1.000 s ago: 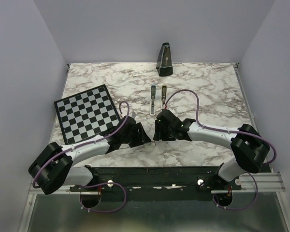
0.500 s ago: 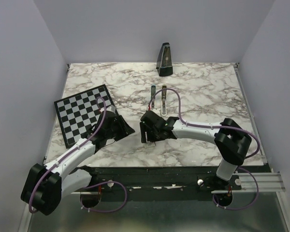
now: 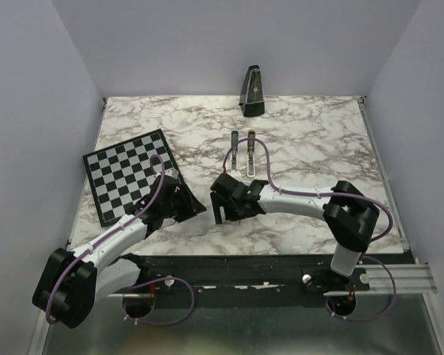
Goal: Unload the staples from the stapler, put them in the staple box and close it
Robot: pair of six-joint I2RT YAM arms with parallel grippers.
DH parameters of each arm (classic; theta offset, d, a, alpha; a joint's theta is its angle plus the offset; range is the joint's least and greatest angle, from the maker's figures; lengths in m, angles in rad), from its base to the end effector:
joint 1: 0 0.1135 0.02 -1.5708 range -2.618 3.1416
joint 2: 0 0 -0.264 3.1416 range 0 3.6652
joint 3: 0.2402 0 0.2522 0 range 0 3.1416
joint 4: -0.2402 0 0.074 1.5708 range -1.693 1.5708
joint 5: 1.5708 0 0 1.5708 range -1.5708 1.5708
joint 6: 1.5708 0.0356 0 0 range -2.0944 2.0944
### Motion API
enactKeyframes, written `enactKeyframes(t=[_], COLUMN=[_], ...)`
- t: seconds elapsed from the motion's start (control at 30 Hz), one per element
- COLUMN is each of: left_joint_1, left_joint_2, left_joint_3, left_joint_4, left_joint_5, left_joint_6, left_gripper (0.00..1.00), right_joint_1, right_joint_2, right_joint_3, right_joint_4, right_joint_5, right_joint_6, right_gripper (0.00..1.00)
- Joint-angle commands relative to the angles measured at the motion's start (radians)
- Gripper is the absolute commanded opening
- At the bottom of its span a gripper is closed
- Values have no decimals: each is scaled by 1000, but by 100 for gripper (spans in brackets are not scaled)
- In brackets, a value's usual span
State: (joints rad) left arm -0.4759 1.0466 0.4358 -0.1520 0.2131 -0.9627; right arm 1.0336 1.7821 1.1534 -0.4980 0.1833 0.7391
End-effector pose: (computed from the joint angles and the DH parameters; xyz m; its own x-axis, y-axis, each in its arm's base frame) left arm 0.1757 -0.0990 0.1755 -0.8299 -0.4747 -0.2931 -0.1706 0.7161 -0.6768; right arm 0.1876 0.3022 0.1777 -0.8836 -0.1891 -0.4284 -0.2834 0.9442 0.1678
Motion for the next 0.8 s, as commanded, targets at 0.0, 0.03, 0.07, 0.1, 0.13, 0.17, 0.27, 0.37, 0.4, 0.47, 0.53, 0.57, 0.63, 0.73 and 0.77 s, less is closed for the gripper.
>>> enactKeyframes(t=[0.0, 0.03, 0.07, 0.1, 0.13, 0.17, 0.27, 0.37, 0.4, 0.47, 0.53, 0.57, 0.63, 0.73, 0.77], left_joint_1=[3, 3, 3, 3, 3, 3, 3, 5, 3, 3, 3, 3, 3, 3, 3], left_joint_2=[0, 0, 0, 0, 1, 1, 6, 10, 9, 6, 1, 0, 1, 1, 1], left_joint_3=[-25, -28, -31, -32, -32, -32, -29, -31, -32, -35, -37, -39, -42, -45, -46], left_joint_4=[34, 37, 38, 42, 42, 43, 45, 49, 51, 49, 48, 48, 48, 54, 57], left_joint_5=[25, 23, 23, 22, 19, 16, 9, 11, 11, 12, 9, 8, 6, 11, 11], left_joint_6=[-7, -8, -10, -13, -13, -13, -14, -16, -16, -15, -13, -10, -10, -10, -10], left_gripper=[52, 52, 52, 52, 52, 52, 52, 52, 52, 52, 52, 52, 51, 51, 51], right_joint_1=[9, 9, 11, 11, 10, 11, 11, 11, 11, 10, 11, 11, 11, 11, 14], right_joint_2=[-19, -26, -38, -44, -50, -56, -56, -33, -20, -7, -6, -4, 2, 22, 34], right_joint_3=[48, 60, 65, 66, 66, 63, 46, 31, 31, 37, 40, 42, 49, 71, 74], right_joint_4=[-54, -59, -68, -70, -71, -77, -94, -102, -106, -114, -116, -117, -123, -161, -175], right_joint_5=[54, 59, 62, 70, 73, 77, 87, 81, 82, 87, 96, 100, 104, 120, 127], right_joint_6=[-24, -29, -33, -35, -33, -18, 54, 141, 158, 202, 230, 264, 296, 353, 373], right_gripper=[92, 92, 91, 91, 92, 92, 92, 92, 93, 93, 93, 93, 92, 92, 92])
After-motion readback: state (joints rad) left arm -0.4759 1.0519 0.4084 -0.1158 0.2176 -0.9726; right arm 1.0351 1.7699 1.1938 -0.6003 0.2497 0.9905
